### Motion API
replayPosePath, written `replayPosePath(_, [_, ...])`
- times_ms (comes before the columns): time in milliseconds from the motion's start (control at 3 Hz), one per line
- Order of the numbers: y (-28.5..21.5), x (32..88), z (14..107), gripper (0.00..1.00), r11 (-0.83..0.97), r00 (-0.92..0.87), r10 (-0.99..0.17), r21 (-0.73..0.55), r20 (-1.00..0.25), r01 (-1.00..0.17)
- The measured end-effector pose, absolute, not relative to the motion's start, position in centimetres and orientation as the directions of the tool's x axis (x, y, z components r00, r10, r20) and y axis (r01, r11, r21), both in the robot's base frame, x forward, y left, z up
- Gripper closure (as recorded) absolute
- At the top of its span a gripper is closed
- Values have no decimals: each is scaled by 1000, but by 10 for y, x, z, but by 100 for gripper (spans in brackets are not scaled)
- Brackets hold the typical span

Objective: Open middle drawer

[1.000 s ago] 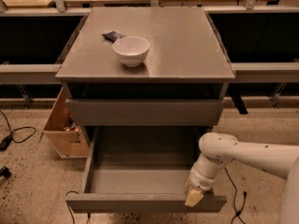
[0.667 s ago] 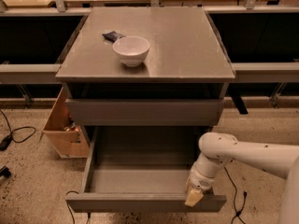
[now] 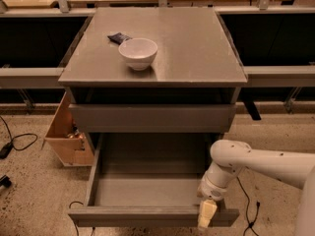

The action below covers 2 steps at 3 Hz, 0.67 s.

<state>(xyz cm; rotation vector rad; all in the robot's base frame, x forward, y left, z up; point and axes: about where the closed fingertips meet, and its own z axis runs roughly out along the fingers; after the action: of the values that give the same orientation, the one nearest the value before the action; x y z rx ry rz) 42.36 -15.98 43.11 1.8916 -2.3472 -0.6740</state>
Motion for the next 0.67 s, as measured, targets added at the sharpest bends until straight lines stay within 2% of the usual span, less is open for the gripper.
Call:
replayPosePath(333, [-160,423,431,0,155,-249,-941,364,-227,-918])
replayPosePath(667, [-157,391,416,0,179,-268,-944,384,-191,-906])
